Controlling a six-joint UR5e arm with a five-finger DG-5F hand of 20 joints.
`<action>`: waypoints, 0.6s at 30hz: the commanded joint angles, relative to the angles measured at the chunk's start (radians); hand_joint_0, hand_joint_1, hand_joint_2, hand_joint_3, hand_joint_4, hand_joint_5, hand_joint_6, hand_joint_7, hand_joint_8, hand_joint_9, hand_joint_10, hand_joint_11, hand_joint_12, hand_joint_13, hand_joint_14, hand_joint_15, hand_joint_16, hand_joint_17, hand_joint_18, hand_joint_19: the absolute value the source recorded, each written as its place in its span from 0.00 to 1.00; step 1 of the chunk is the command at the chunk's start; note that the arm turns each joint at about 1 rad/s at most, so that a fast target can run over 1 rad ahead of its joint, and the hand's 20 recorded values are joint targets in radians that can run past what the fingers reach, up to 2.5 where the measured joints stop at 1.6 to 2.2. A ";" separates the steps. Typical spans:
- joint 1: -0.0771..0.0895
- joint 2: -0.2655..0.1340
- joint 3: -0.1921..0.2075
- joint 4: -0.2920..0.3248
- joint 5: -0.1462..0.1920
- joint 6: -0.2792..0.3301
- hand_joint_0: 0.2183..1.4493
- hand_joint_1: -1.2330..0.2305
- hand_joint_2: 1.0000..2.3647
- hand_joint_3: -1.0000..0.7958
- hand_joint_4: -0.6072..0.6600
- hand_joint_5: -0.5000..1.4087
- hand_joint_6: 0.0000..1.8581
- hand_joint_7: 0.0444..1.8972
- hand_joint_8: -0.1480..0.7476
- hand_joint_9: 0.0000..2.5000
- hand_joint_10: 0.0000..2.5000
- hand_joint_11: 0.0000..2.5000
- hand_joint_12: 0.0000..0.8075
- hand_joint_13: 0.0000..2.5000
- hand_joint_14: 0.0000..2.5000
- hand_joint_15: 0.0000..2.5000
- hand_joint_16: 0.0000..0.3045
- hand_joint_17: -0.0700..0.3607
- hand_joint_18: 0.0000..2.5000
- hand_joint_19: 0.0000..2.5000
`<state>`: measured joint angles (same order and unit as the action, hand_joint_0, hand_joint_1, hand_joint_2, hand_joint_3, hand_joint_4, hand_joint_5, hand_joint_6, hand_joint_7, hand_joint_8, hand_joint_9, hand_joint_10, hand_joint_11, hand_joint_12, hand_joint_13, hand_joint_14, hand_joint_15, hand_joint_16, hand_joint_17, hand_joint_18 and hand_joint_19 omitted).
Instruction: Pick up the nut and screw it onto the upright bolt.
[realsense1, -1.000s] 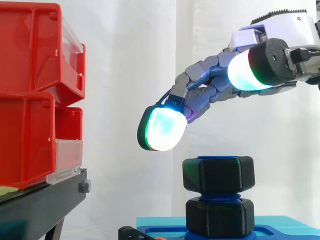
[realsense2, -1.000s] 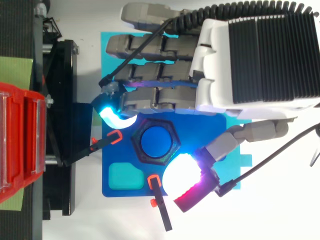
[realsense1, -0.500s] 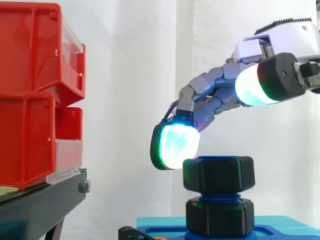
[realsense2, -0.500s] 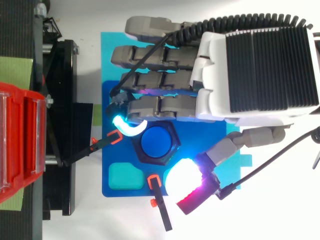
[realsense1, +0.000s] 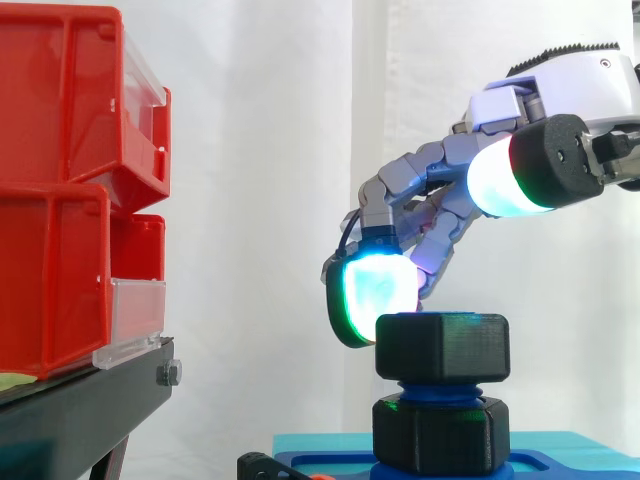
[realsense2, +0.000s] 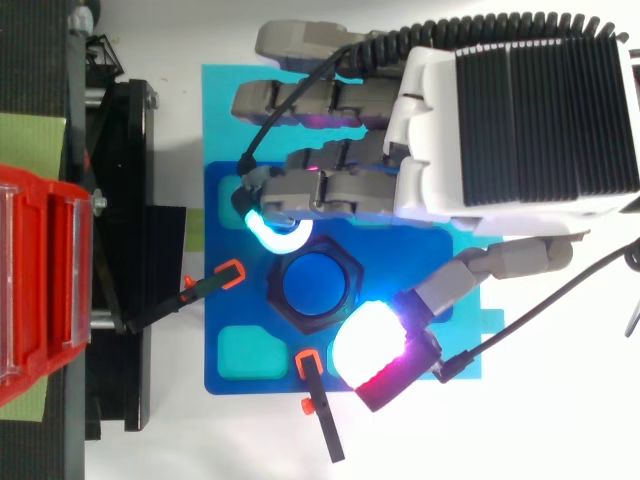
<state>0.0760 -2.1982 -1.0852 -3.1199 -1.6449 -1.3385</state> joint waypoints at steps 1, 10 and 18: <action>-0.002 0.000 -0.001 0.000 -0.001 -0.001 0.21 0.66 0.00 0.28 0.59 0.28 0.27 0.63 0.46 0.39 0.00 0.00 0.45 0.16 0.00 0.00 0.17 0.43 0.01 0.00; -0.012 0.000 0.001 0.000 -0.003 -0.002 0.22 0.65 0.00 0.28 0.57 0.31 0.27 0.71 0.41 0.55 0.00 0.00 0.38 0.28 0.00 0.00 0.13 0.38 0.17 0.02; -0.018 0.000 0.001 0.000 -0.006 -0.002 0.22 0.64 0.00 0.28 0.55 0.32 0.27 0.76 0.39 0.71 0.00 0.02 0.31 0.39 0.00 0.00 0.10 0.32 0.32 0.07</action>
<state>0.0600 -2.1982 -1.0850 -3.1201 -1.6501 -1.3403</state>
